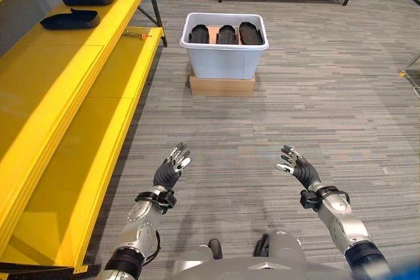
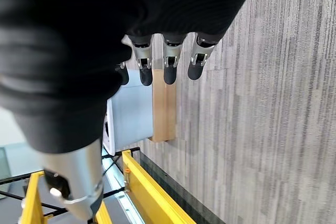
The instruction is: Move parts from the plastic box to the shelf.
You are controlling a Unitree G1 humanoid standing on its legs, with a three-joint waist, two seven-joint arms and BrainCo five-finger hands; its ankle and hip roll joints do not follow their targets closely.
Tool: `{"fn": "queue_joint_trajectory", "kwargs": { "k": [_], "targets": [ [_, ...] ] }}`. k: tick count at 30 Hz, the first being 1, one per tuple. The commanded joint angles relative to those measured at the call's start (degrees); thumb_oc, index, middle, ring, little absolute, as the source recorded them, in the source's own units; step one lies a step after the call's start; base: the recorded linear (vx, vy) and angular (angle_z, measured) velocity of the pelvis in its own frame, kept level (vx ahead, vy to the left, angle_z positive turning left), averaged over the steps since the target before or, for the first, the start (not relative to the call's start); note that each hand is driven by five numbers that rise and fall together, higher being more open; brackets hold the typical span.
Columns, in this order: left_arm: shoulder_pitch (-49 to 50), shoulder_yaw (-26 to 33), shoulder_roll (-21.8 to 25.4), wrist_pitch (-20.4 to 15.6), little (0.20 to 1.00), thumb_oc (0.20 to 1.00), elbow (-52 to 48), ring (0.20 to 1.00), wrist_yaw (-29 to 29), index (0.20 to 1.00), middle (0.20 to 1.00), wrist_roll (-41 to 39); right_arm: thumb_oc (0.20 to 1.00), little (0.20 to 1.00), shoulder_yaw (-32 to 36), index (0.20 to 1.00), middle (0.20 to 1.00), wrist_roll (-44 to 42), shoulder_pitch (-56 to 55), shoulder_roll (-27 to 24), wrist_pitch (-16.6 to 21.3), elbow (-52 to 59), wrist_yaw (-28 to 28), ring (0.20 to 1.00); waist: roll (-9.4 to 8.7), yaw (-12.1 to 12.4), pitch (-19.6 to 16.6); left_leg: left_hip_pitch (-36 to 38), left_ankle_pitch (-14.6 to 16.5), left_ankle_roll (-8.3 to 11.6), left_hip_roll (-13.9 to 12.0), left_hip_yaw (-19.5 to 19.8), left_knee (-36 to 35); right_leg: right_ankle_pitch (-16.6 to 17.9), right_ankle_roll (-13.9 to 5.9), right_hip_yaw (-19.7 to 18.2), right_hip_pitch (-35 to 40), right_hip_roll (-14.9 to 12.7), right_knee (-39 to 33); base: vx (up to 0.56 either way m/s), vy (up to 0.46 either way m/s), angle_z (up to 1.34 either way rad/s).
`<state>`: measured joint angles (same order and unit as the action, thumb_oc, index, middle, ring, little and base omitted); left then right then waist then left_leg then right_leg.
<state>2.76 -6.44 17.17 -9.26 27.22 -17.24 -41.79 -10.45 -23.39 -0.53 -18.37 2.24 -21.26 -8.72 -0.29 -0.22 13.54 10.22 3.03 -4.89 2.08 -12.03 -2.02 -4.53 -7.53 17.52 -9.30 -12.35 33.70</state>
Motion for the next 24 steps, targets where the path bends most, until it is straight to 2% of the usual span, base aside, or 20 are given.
{"fn": "queue_joint_trajectory", "kwargs": {
  "k": [1,4,6,9,10,12,13,18,21,23,24],
  "targets": [
    [-0.9,-0.8,1.5,-1.9,1.0,1.0,-3.3,1.0,-0.1,1.0,1.0,0.8,1.0,1.0,1.7,1.0,1.0,-0.3,1.6,0.6,4.1,3.2,1.3,1.0,-1.72,-1.6,-0.6,0.3,1.6,1.64,-0.1,-2.0,0.0,13.9,-2.47,-2.3,2.0,3.0,-17.7,0.16,-0.06,0.01],
    [-0.5,-1.1,1.3,-1.8,1.0,1.0,-3.7,1.0,0.2,1.0,1.0,1.3,1.0,1.0,2.4,1.0,1.0,-0.2,1.1,0.6,4.5,3.0,1.4,1.0,-2.43,-2.0,-0.5,0.9,2.4,1.97,0.5,-1.8,0.0,15.8,-3.07,-2.1,1.8,3.1,-23.5,0.14,-0.07,0.22],
    [0.4,-2.1,1.3,-2.2,1.0,1.0,-3.5,1.0,0.2,1.0,1.0,1.7,1.0,1.0,3.5,1.0,1.0,-0.8,0.4,0.8,5.7,2.1,3.3,1.0,-3.12,-2.3,-0.3,2.3,3.9,2.01,1.2,-1.6,-0.1,19.8,-4.45,-1.7,0.0,1.8,-29.9,0.29,-0.125,0.06],
    [1.3,-2.6,1.2,-2.6,1.0,1.0,-3.7,1.0,-0.5,1.0,1.0,2.1,1.0,1.0,4.3,1.0,1.0,-1.1,-0.2,1.1,6.4,1.7,3.6,1.0,-3.13,-2.4,-0.1,3.0,4.5,1.93,1.2,-1.5,0.1,20.4,-4.68,-1.4,-0.9,1.4,-31.1,0.18,-0.067,0.17],
    [2.0,-3.1,1.2,-3.1,1.0,1.0,-3.3,1.0,-1.4,1.0,1.0,2.7,1.0,1.0,4.6,1.0,1.0,-2.9,-0.7,1.3,6.8,1.6,1.9,1.0,-3.19,-2.8,0.1,3.3,4.9,1.77,1.3,-1.4,0.4,20.0,-4.54,-1.7,-0.6,1.9,-31.8,0.29,-0.099,0.29],
    [1.9,-4.5,0.9,-3.3,1.0,1.0,-2.7,1.0,-1.5,1.0,1.0,3.4,1.0,1.0,5.0,1.0,1.0,-2.6,-1.6,1.2,7.2,2.1,2.6,1.0,-3.28,-3.9,-0.1,3.1,5.2,1.51,1.7,0.3,1.1,19.5,-3.99,-5.1,0.3,3.2,-33.1,0.32,-0.109,0.43],
    [1.9,-4.7,0.8,-3.4,1.0,1.0,-2.6,1.0,-1.5,1.0,1.0,3.4,1.0,1.0,4.9,1.0,1.0,-2.7,-1.7,1.3,7.1,2.1,2.8,1.0,-3.32,-4.1,-0.2,3.1,5.3,1.5,1.7,0.4,1.4,19.2,-3.82,-5.5,0.6,3.3,-33.2,0.39,-0.146,0.93],
    [3.1,-5.3,0.4,-3.8,1.0,1.0,-2.4,1.0,-1.4,1.0,1.0,3.4,1.0,1.0,3.8,1.0,1.0,-2.4,-1.1,0.5,7.1,0.5,4.6,1.0,-2.96,-3.5,-1.7,3.0,6.4,2.65,0.3,-0.7,5.0,14.8,-0.83,-3.3,3.5,4.1,-31.5,0.36,-0.166,0.31],
    [3.4,-5.2,-0.1,-3.5,1.0,1.0,-2.3,1.0,-1.3,1.0,1.0,2.9,1.0,1.0,3.3,1.0,1.0,-2.2,0.0,-1.1,7.1,-1.0,4.7,1.0,-2.48,-3.0,-3.3,3.3,7.1,4.18,-0.9,-0.5,8.5,12.2,1.82,-2.2,5.7,5.7,-31.8,0.35,-0.162,-0.02],
    [3.2,-5.0,-0.5,-3.8,1.0,1.0,-2.0,1.0,-0.5,1.0,1.0,3.4,1.0,1.0,3.1,1.0,1.0,-1.6,0.2,-1.6,7.4,-1.4,4.7,1.0,-2.31,-2.8,-3.9,2.5,5.5,5.16,-1.9,-0.5,12.0,11.1,2.95,-2.1,6.6,6.5,-32.1,0.32,-0.214,0.12],
    [2.7,-4.2,-1.1,-4.3,1.0,1.0,-1.4,1.0,1.4,1.0,1.0,2.6,1.0,1.0,2.9,1.0,1.0,-1.0,0.2,-2.5,7.1,-1.1,4.4,1.0,-1.67,-2.7,-4.4,-0.4,0.6,7.58,-4.3,-0.7,22.2,8.6,5.34,-2.3,8.4,8.8,-32.2,0.36,-0.297,0.03]
  ]
}}
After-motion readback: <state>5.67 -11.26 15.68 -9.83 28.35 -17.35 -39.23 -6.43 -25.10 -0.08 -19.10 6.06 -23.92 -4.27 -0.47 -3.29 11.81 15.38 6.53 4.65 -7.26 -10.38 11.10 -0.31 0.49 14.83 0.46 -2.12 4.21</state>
